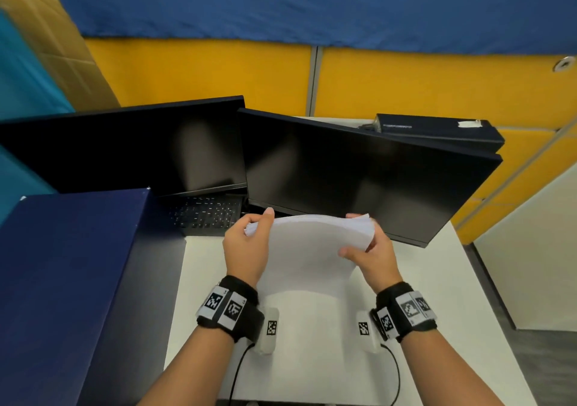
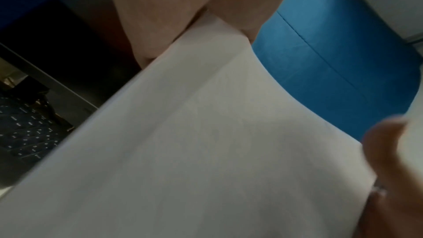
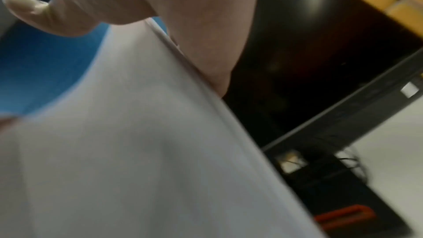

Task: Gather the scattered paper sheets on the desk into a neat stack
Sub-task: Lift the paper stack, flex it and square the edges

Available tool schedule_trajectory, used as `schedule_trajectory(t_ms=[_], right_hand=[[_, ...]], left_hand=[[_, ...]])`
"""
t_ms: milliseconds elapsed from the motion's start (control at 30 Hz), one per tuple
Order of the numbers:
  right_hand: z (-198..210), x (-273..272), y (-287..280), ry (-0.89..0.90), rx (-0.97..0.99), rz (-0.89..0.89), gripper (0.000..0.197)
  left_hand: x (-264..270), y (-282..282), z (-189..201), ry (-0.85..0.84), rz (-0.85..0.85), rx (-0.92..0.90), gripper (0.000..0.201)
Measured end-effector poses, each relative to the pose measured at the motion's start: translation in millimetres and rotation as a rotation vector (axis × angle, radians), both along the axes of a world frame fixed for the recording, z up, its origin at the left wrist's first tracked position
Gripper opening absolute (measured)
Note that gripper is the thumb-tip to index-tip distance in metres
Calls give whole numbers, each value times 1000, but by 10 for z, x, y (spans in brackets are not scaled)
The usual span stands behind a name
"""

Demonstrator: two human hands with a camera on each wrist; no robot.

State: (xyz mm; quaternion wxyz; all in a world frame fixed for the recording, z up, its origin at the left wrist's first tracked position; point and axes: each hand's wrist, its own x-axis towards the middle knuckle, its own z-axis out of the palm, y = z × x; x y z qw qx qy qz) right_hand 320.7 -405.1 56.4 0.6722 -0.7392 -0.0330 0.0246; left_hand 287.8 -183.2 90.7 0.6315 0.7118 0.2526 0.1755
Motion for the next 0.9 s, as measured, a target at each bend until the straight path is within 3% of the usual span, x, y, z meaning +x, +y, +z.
schedule_trajectory(t_ms=[67, 133, 267, 333, 400, 533, 600, 733, 833, 900], right_hand=[[-96, -15, 19, 60, -91, -56, 34], [-107, 11, 92, 58, -132, -112, 26], [164, 98, 332, -213, -311, 73, 12], [338, 97, 495, -373, -428, 171, 16], [483, 97, 616, -470, -464, 204, 16], [444, 224, 360, -309, -490, 235, 15], [308, 275, 56, -175, -515, 192, 19], [86, 182, -292, 9, -127, 44, 29], [-67, 100, -306, 162, 311, 108, 40], [-105, 65, -261, 229, 289, 165, 42]], left_hand=[[-5, 84, 60, 8, -65, 77, 30], [-31, 292, 215, 13, -216, 274, 21], [-44, 584, 714, 109, -664, 1053, 69], [-6, 495, 825, 139, -739, 1225, 60], [16, 398, 812, 175, -749, 1155, 31], [-4, 635, 690, 248, -628, 926, 39], [-72, 883, 664, 226, -548, 721, 26], [-245, 1212, 491, 144, -421, 312, 10], [-289, 1196, 188, 82, -382, 111, 22], [-289, 1127, -63, 84, -323, 62, 22]])
